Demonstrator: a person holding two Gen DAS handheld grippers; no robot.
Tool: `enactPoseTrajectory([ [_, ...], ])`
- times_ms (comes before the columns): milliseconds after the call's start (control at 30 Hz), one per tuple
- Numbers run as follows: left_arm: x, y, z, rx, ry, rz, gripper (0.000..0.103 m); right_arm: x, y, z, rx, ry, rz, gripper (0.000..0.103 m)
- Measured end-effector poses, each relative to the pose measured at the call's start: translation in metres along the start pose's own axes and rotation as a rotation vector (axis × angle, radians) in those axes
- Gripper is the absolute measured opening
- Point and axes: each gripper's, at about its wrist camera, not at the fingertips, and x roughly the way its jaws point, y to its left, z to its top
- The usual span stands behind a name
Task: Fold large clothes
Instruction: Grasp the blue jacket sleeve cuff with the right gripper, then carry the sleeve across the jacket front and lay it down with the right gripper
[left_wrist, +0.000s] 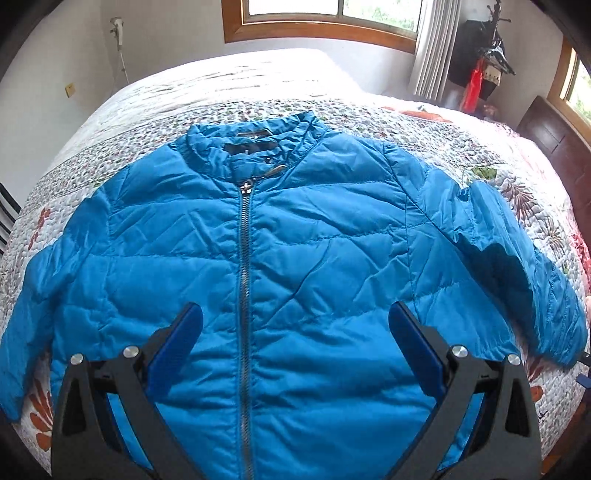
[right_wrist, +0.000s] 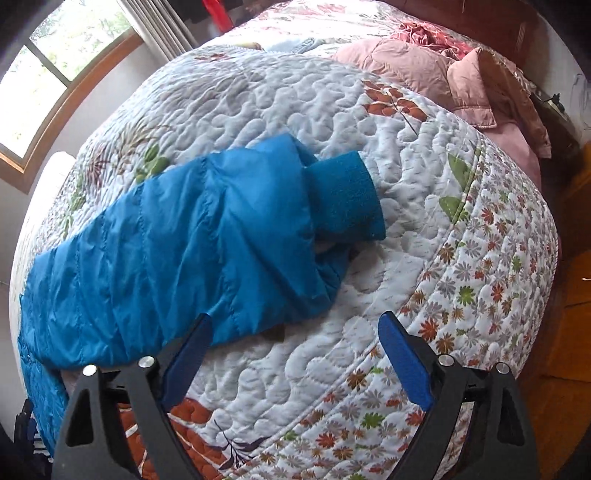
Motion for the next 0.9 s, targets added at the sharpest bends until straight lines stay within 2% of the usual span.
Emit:
enactPoseTrajectory([
  [67, 0.011, -0.006, 0.005, 0.004, 0.011, -0.014, 0.099, 0.007, -0.001, 0.005, 0.015, 0.012, -0.002, 0.091],
  [233, 0.036, -0.011, 0.013, -0.006, 0.050, -0.052, 0.098, 0.024, 0.004, 0.019, 0.033, 0.029, 0.001, 0.079],
  [300, 0.045, -0.009, 0.012, -0.003, 0.083, -0.067, 0.093, 0.027, 0.013, 0.023, 0.005, 0.021, 0.004, 0.061],
  [333, 0.048, -0.008, 0.011, -0.002, 0.094, -0.074, 0.091, 0.027, 0.017, 0.025, -0.006, 0.019, -0.001, 0.057],
  [433, 0.048, -0.005, 0.005, 0.028, 0.081, -0.092, 0.091, 0.024, 0.030, 0.028, -0.028, -0.001, -0.007, 0.036],
  [467, 0.047, -0.006, 0.004, 0.041, 0.081, -0.095, 0.091, 0.019, 0.033, 0.029, -0.030, -0.014, 0.000, 0.025],
  [500, 0.046, -0.005, 0.003, 0.044, 0.083, -0.102, 0.091, 0.014, 0.038, 0.029, -0.026, -0.030, 0.010, 0.020],
  [633, 0.041, 0.003, 0.008, 0.013, 0.094, -0.133, 0.090, -0.029, 0.073, 0.024, -0.113, -0.189, 0.010, 0.017],
  [800, 0.029, 0.017, 0.019, -0.015, 0.058, -0.134, 0.090, -0.089, 0.143, -0.001, -0.287, -0.322, 0.245, 0.016],
  [900, 0.021, 0.027, 0.022, -0.038, 0.046, -0.153, 0.090, -0.102, 0.195, -0.025, -0.424, -0.310, 0.358, 0.016],
])
